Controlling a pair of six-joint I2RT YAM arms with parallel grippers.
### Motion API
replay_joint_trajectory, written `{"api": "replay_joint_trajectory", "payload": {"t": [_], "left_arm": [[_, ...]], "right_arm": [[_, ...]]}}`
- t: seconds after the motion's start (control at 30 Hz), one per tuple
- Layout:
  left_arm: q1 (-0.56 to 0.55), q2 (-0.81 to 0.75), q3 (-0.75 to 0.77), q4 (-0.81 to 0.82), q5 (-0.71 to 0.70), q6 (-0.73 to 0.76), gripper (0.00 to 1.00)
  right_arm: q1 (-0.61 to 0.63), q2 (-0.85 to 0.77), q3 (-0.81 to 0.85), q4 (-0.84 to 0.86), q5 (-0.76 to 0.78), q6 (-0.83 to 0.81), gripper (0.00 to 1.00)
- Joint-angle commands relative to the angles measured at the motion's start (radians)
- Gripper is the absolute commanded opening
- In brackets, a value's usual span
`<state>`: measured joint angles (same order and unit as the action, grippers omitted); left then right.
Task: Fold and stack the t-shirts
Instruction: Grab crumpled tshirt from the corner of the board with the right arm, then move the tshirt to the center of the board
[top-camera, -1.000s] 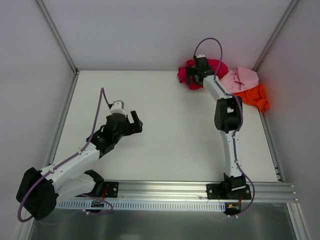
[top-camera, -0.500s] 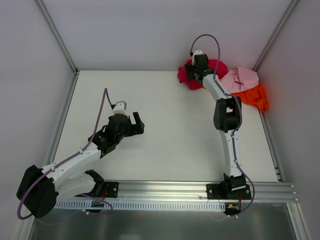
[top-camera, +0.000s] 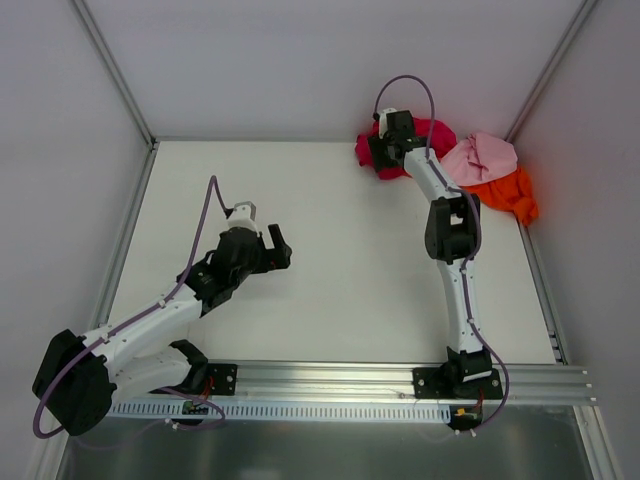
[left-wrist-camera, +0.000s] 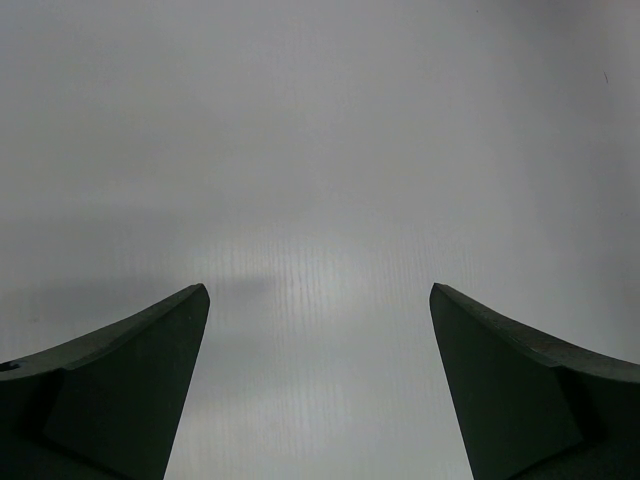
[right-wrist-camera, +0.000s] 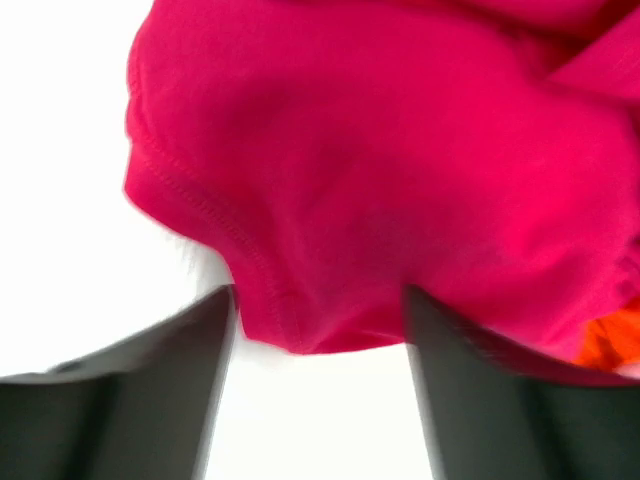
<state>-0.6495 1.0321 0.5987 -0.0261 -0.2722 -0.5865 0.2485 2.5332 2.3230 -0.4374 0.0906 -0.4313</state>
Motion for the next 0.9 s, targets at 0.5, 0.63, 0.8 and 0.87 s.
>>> {"api": "replay_joint_trajectory", "payload": {"t": [0.5,0.63,0.8,0.87], "left_arm": [[-0.015,0.003,0.046,0.017,-0.018,0.005,0.93],[-0.018,0.017,0.056,0.017,-0.004,0.007,0.92],[-0.024,0.003,0.053,0.015,-0.005,0.001,0.93],[-0.025,-0.009,0.049,0.018,-0.01,0.001,0.92]], "right_arm": [[0.096,-0.177,-0.111,-0.1,0.008,-0.012,0.01],[0.159,-0.342,-0.347,-0.022,-0.012,0.022,0.01],[0.332,-0.529,-0.546,0.009,0.069,0.066,0.01],[0.412,-0.568,-0.629,0.017,0.058,0.112,0.01]]}}
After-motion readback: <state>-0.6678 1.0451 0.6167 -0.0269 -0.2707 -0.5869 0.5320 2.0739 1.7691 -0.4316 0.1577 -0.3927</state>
